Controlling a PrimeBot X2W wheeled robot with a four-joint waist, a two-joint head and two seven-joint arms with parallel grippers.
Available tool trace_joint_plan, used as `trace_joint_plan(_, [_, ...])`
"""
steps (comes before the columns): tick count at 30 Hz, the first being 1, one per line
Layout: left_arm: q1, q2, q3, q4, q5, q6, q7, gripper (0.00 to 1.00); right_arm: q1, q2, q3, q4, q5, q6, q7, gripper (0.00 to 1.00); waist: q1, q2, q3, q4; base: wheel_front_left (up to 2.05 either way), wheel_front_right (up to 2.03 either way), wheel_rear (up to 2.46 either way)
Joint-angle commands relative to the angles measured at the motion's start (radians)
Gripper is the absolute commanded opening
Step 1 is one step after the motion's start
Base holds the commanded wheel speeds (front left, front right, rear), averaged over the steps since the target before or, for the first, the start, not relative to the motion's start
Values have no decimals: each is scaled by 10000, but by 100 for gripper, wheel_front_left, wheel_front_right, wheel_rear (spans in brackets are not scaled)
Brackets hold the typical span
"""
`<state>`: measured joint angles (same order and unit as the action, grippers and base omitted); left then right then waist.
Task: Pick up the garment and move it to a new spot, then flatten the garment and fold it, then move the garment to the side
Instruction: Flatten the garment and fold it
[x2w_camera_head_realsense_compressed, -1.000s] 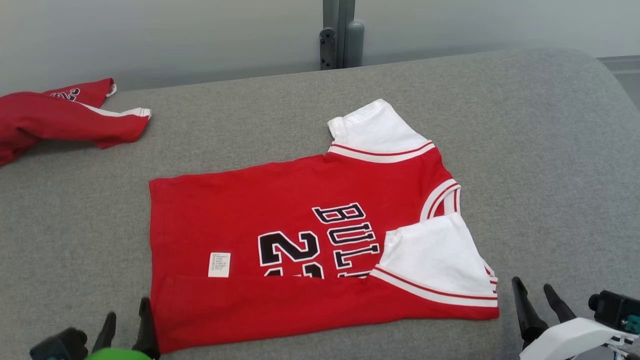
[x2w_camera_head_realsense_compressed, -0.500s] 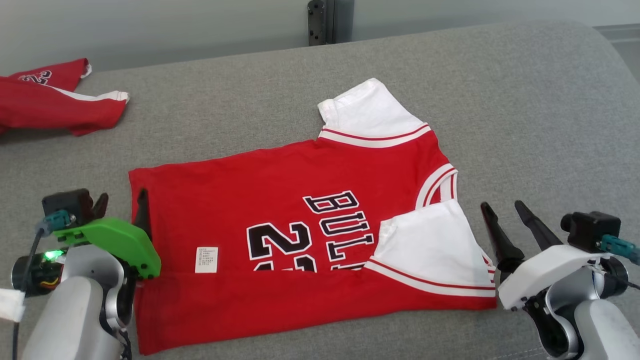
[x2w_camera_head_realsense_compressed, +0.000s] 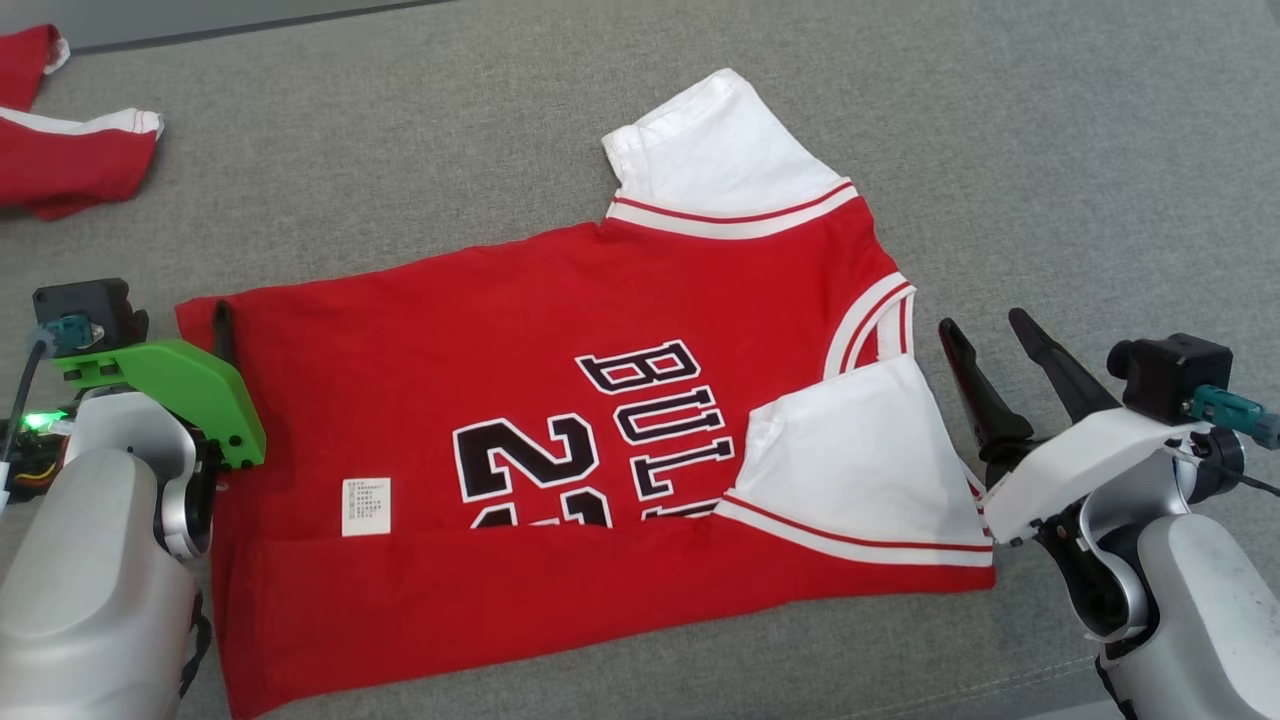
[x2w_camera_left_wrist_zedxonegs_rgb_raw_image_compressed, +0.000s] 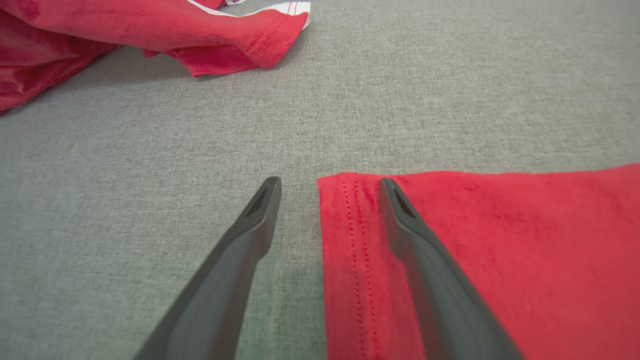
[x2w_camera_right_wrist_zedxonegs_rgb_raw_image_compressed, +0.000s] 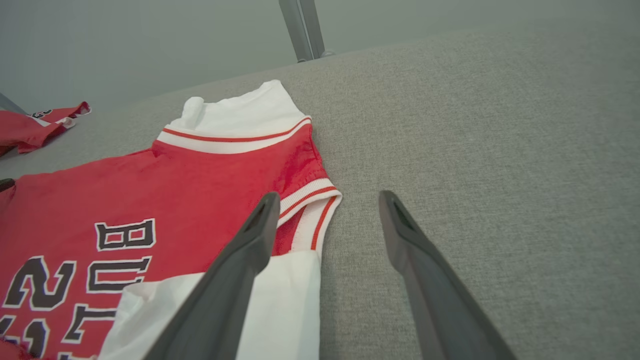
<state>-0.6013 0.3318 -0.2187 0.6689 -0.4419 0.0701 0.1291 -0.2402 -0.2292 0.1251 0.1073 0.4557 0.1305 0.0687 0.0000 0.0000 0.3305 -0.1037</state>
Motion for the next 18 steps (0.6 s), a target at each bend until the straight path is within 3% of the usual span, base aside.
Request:
trace_joint_plan(1, [-226, 53, -31, 152, 53, -86, -90, 100, -169, -85, 14, 70, 66, 4, -82, 100, 0, 0, 182, -46, 0, 0, 0])
trace_joint_plan(8, [-580, 57, -168, 902, 89, -174, -276, 98, -443, -184, 160, 223, 173, 4, -185, 100, 0, 0, 304, -76, 0, 0, 0])
trace_joint_plan(9, [-636, 53, -184, 1006, 93, -182, -306, 91, -486, -193, 190, 227, 179, 4, -182, 100, 0, 0, 326, -93, 0, 0, 0])
trace_joint_plan(12, [-805, -29, -330, 1248, 137, -303, -296, 25, -653, -302, 252, 235, 186, 4, -128, 100, 0, 0, 372, -119, 0, 0, 0])
trace_joint_plan(13, [-843, -59, -382, 1312, 154, -345, -282, 10, -722, -353, 258, 229, 147, 4, -97, 100, 0, 0, 380, -108, 0, 0, 0])
trace_joint_plan(14, [-879, -77, -416, 1351, 151, -373, -294, 0, -810, -413, 269, 217, 94, 4, -79, 100, 0, 0, 380, -90, 0, 0, 0])
trace_joint_plan(18, [-985, -177, -576, 1318, 217, -498, -501, 0, -1375, -698, 298, 172, -127, 4, 128, 100, 0, 0, 325, 122, 0, 0, 0])
